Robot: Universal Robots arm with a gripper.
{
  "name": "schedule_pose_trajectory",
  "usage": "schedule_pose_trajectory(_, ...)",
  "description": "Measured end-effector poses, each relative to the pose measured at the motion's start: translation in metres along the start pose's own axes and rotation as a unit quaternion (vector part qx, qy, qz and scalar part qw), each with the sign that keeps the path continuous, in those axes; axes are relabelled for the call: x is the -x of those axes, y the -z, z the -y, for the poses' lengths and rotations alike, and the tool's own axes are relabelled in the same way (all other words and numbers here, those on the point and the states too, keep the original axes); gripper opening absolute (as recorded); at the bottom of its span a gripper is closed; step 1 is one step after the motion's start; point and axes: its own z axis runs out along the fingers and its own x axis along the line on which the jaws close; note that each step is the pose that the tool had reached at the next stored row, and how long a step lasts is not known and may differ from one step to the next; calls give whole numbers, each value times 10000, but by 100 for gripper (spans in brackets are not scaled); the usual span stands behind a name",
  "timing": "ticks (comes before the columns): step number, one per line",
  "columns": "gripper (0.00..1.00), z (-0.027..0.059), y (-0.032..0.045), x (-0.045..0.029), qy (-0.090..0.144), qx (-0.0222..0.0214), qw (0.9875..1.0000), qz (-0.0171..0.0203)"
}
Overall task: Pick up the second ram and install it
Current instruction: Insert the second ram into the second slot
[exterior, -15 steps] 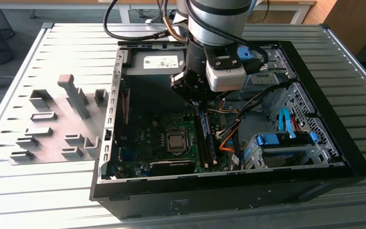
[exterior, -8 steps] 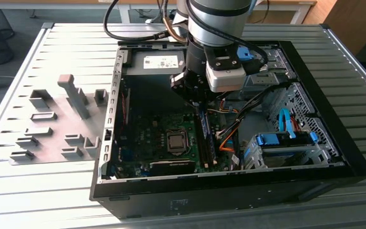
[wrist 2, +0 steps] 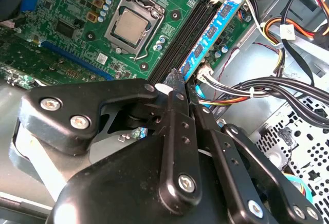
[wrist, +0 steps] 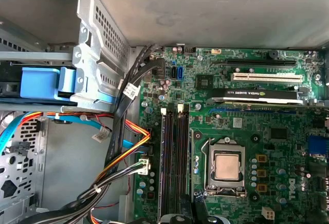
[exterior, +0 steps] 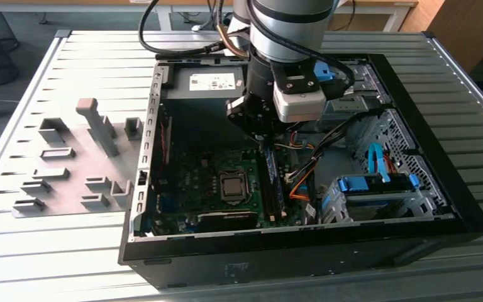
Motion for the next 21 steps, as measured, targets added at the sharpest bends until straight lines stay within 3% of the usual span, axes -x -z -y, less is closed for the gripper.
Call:
schedule_pose_trajectory(18, 14, 5, -297, 0, 0, 0, 10000, 9)
schedule_pose_trajectory(21, 14, 5, -311, 0, 1, 1, 10000, 11)
